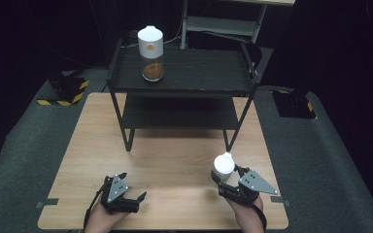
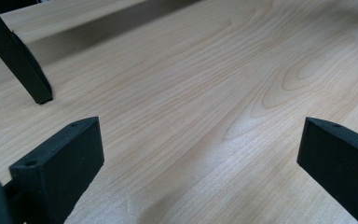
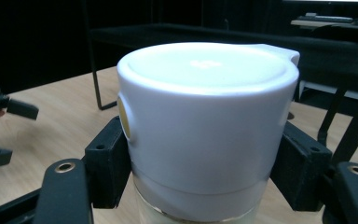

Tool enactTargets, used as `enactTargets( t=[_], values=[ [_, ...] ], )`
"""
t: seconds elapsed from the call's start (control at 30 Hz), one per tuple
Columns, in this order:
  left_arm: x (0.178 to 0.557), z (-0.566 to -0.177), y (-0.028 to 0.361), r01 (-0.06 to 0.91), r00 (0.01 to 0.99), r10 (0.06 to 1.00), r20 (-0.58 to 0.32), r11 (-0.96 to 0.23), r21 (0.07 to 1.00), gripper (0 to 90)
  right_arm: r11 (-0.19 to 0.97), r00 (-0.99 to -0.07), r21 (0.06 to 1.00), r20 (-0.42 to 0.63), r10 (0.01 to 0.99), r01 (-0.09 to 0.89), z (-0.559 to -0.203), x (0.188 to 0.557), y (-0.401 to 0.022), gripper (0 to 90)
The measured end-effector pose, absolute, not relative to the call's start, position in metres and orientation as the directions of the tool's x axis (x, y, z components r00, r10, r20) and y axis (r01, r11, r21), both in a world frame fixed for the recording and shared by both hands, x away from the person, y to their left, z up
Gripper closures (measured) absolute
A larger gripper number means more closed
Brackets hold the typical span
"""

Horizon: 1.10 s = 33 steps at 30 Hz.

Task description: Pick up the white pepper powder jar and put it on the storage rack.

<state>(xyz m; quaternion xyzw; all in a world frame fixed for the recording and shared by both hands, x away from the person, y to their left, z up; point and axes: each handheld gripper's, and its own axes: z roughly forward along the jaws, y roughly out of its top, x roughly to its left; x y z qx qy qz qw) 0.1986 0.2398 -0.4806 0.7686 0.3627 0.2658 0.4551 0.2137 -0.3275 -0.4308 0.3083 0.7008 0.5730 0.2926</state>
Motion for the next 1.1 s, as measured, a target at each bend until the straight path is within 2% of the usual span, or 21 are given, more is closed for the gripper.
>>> enactTargets(
  t=[1.1],
  values=[
    [0.197, -0.481, 0.243, 0.31, 0.611, 0.789, 0.071, -0.321, 0.895, 0.6, 0.103, -0.635, 0.994, -0.068, 0.769, 0.019, -0.343, 0.24, -0.316, 30.0]
  ],
)
